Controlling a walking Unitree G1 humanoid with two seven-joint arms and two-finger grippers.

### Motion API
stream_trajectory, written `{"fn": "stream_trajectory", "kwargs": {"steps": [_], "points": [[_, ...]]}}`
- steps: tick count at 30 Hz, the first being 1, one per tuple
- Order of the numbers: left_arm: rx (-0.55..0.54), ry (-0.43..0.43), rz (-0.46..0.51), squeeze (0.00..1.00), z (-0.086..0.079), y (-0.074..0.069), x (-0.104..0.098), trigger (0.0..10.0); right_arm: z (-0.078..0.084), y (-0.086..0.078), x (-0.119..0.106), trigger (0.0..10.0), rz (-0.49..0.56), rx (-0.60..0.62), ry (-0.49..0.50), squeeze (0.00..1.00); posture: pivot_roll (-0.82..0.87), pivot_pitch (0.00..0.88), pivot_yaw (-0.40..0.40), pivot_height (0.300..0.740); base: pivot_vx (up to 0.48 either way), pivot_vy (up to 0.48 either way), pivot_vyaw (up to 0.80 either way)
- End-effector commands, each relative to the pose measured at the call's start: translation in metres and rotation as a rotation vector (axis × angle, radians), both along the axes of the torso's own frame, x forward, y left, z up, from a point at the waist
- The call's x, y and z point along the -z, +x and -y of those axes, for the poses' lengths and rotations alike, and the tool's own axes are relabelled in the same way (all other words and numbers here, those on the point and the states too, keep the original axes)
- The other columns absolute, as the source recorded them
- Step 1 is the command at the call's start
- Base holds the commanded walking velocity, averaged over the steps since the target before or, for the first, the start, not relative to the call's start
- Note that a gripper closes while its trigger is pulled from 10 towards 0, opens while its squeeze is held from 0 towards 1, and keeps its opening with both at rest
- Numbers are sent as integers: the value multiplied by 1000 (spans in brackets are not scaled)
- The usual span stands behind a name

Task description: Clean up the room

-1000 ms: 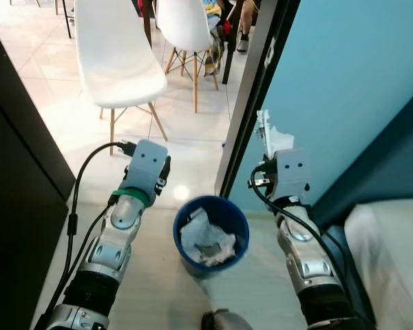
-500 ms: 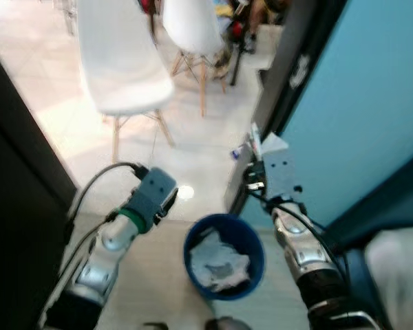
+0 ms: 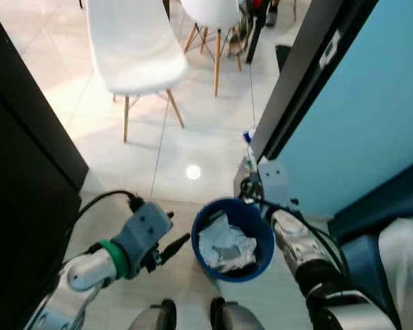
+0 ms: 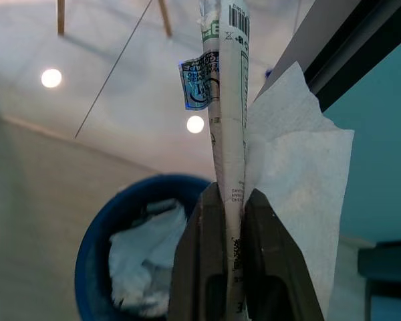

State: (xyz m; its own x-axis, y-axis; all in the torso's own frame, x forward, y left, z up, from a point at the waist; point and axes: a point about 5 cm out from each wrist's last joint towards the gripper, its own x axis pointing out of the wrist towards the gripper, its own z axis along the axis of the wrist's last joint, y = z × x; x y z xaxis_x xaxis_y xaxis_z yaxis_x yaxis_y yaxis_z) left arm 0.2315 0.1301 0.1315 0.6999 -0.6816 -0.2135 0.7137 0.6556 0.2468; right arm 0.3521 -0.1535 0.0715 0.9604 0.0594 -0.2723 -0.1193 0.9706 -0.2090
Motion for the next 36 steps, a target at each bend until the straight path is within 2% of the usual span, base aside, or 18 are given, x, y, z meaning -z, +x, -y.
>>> {"fn": "stream_trajectory", "kwargs": {"steps": [1,8,9,10,17,20,22,23,25,26,29,32,34,36], "points": [[-8,-16,-36,0,-2,-6,1,10000,2,-6,13,10000,-55,10,11,1000,-20,265,35,738,0,0,0],[-26,-23,-40,0,-4,-10,-5,10000,3,-3,10,10000,-51,6,12,1000,-12,273,35,738,0,0,0],[-27,-23,-42,0,-4,-9,-5,10000,4,-2,8,10000,-45,5,8,667,-18,267,34,738,0,0,0],[-29,-25,-41,0,-3,-8,-5,10000,5,0,6,10000,-37,5,6,0,-19,261,33,738,0,0,0],[-58,-37,-33,0,2,1,-8,10000,10,3,1,10000,-11,5,11,0,-33,227,30,738,0,0,0],[-78,-47,-21,0,5,7,-8,10000,12,3,0,10000,4,9,19,0,-42,212,27,738,0,0,0],[-118,-19,4,0,8,17,-5,10000,14,4,-5,10000,41,14,54,0,-58,178,21,738,0,0,0],[-118,-19,4,0,8,17,-5,10000,14,4,-5,10000,41,14,54,0,-58,178,21,738,0,0,0],[-196,33,54,0,10,30,1,10000,12,4,-11,10000,87,-2,101,0,-68,159,18,738,0,0,0],[-257,16,61,0,11,37,3,10000,9,1,-12,10000,114,-17,127,0,-84,141,18,738,0,0,0],[-318,4,75,0,12,43,5,10000,5,-3,-13,10000,137,-37,147,0,-93,128,16,738,0,0,0],[-458,-19,95,0,18,55,10,10000,-6,-17,-16,10000,218,-77,181,0,-106,99,12,738,0,0,0],[-458,-19,95,0,18,55,10,10000,-6,-17,-16,10000,218,-77,181,0,-106,99,12,738,0,0,0],[-526,-26,89,0,26,61,15,10000,-16,-32,-26,10000,315,-124,190,0,-116,72,14,738,0,0,0]]}}
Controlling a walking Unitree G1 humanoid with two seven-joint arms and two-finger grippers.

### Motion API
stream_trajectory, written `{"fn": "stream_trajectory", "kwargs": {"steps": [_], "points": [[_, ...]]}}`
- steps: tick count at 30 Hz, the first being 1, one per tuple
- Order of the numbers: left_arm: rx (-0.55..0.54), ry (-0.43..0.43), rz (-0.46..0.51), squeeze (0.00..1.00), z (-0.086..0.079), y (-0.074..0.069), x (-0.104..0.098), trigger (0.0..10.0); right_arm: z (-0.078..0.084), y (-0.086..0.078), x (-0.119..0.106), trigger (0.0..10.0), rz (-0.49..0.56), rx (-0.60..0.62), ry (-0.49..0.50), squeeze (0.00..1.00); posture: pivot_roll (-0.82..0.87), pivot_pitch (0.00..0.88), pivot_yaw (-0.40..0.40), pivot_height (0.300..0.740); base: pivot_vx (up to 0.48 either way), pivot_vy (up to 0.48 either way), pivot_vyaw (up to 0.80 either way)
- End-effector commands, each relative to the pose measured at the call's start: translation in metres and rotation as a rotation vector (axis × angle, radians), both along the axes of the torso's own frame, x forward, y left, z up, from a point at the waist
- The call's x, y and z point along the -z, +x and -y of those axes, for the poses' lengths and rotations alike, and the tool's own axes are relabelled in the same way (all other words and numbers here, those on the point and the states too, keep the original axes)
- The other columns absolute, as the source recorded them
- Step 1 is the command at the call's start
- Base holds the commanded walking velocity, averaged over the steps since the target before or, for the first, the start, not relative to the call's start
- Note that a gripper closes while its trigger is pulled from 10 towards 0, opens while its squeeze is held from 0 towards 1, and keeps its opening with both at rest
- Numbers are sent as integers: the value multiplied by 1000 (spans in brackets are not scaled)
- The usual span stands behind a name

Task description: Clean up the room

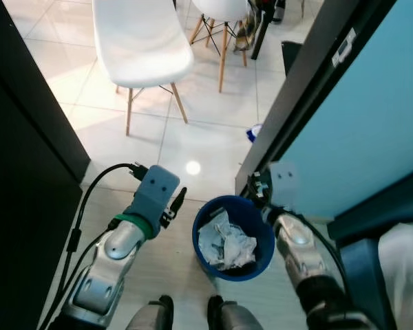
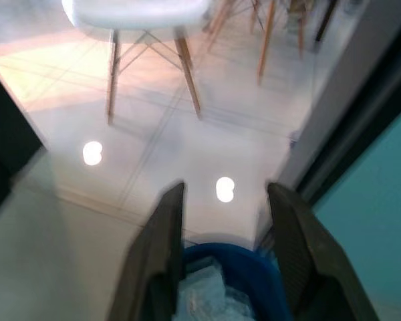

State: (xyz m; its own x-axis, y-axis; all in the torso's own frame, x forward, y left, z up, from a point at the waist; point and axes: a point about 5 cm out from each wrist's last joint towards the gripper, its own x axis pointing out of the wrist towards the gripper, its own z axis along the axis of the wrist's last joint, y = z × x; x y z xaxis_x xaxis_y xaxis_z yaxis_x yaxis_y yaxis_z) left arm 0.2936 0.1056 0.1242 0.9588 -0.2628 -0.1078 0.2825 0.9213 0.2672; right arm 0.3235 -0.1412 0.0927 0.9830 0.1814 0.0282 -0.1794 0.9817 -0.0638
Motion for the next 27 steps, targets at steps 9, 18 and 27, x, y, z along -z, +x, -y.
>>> {"fn": "stream_trajectory", "kwargs": {"steps": [9,18,27], "points": [[-85,4,22,0,3,14,5,10000,-9,-7,-20,10000,118,-28,32,0,-119,55,23,738,-160,0,0],[-77,-4,65,0,14,18,4,10000,-10,-9,-30,10000,126,-33,5,0,-131,46,15,738,-379,0,0],[-74,-7,74,0,15,20,5,10000,-8,-10,-28,10000,113,-24,-4,0,-130,45,22,738,-386,0,0]]}}
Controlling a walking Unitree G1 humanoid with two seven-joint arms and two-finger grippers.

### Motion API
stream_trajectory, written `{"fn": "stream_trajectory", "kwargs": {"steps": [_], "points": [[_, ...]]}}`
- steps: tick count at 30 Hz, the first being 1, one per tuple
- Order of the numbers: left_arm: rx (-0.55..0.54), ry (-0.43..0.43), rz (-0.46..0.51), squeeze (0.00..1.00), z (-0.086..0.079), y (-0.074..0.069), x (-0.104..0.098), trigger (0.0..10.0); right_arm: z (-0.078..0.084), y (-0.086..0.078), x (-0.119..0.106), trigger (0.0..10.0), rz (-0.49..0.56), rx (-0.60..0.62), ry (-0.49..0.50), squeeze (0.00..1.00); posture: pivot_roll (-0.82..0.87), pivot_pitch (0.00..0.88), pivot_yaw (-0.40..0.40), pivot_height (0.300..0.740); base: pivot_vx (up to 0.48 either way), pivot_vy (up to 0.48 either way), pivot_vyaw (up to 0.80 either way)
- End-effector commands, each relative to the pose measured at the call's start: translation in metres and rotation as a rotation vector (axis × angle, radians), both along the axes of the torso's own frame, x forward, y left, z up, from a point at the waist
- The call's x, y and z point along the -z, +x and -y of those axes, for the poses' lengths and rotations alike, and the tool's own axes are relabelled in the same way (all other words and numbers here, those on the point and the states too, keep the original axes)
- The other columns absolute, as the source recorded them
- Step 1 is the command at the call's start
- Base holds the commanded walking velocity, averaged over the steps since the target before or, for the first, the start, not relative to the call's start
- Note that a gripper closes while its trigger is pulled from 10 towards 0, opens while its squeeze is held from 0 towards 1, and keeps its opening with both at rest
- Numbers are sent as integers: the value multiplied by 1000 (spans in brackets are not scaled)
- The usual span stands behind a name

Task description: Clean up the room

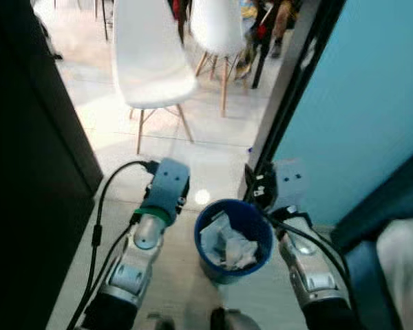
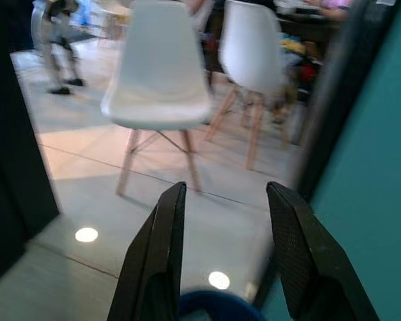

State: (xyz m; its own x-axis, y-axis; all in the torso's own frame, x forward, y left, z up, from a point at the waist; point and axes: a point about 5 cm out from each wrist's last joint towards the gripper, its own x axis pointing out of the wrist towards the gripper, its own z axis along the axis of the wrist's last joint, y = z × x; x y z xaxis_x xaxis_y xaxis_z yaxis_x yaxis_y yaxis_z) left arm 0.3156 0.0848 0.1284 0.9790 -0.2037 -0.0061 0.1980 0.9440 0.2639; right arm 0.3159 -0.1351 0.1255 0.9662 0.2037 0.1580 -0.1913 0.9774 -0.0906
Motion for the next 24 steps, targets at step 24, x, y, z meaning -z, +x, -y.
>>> {"fn": "stream_trajectory", "kwargs": {"steps": [24], "points": [[0,12,-12,0,-1,-1,12,10000,-2,-2,5,10000,-50,11,-3,0,-135,43,19,738,-398,0,0]]}}
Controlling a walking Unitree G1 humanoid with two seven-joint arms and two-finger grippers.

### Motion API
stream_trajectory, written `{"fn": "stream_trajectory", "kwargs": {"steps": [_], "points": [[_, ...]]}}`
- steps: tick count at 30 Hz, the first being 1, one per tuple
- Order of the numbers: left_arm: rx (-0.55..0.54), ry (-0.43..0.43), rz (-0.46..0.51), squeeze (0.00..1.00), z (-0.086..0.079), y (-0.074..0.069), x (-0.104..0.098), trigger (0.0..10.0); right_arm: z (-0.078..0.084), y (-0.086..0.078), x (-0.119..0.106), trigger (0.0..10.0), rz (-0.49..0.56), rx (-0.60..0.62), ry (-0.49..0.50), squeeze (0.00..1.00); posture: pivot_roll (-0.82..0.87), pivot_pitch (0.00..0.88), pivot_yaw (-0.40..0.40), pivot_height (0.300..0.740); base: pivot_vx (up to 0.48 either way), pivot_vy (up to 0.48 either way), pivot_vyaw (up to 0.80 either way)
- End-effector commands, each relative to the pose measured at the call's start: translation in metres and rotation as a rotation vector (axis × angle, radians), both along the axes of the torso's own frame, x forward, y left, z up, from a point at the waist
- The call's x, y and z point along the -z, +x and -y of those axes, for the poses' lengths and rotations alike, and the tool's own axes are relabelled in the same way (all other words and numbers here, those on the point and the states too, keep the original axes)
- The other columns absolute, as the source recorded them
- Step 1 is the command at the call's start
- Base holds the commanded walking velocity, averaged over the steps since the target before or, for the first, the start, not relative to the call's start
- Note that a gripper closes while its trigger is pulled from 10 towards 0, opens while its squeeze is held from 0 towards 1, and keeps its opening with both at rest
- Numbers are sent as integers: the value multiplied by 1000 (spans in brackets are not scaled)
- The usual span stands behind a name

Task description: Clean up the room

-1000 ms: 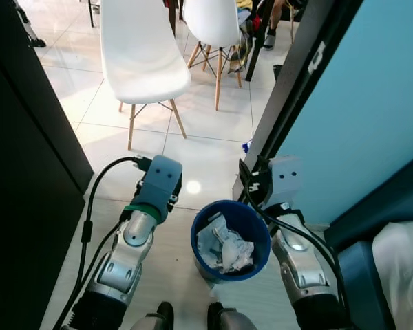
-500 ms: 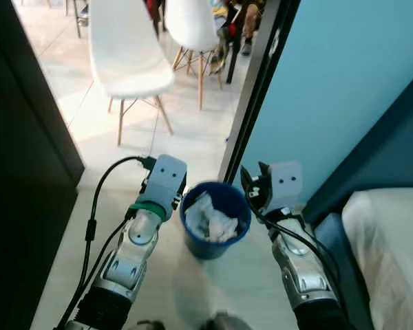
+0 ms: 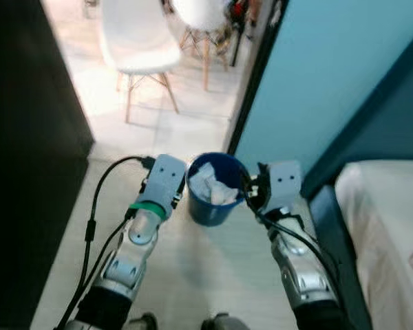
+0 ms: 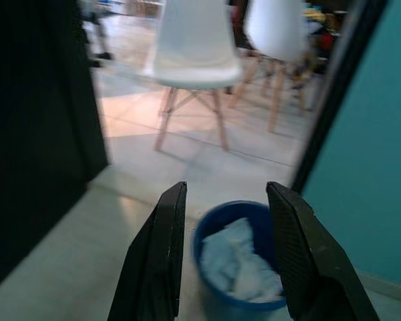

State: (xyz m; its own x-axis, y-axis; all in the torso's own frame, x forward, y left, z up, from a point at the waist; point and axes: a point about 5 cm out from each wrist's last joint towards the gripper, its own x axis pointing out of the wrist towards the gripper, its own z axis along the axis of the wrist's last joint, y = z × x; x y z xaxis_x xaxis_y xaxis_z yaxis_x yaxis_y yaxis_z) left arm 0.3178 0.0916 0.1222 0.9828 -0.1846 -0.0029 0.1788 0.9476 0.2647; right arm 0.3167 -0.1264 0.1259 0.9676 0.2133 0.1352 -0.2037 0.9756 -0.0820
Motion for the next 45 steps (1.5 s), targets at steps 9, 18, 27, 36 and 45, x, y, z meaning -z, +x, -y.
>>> {"fn": "stream_trajectory", "kwargs": {"steps": [9,18,27,36,45], "points": [[19,12,-24,0,5,-2,6,10000,6,-2,6,10000,-32,21,-7,0,-136,43,22,738,-330,0,-200],[46,-37,-58,0,6,-1,7,10000,6,-2,6,10000,-36,29,5,0,-134,44,26,738,0,0,-800],[63,-86,-53,0,8,0,0,10000,6,-2,4,10000,-28,29,10,0,-134,46,29,738,0,0,-797],[67,-109,58,0,2,4,-22,10000,0,-1,-21,10000,54,4,57,0,-140,47,31,738,0,0,-785],[38,-99,306,0,-14,17,-80,10000,-5,-1,-47,10000,135,-44,154,0,-140,45,29,738,0,0,-781]]}}
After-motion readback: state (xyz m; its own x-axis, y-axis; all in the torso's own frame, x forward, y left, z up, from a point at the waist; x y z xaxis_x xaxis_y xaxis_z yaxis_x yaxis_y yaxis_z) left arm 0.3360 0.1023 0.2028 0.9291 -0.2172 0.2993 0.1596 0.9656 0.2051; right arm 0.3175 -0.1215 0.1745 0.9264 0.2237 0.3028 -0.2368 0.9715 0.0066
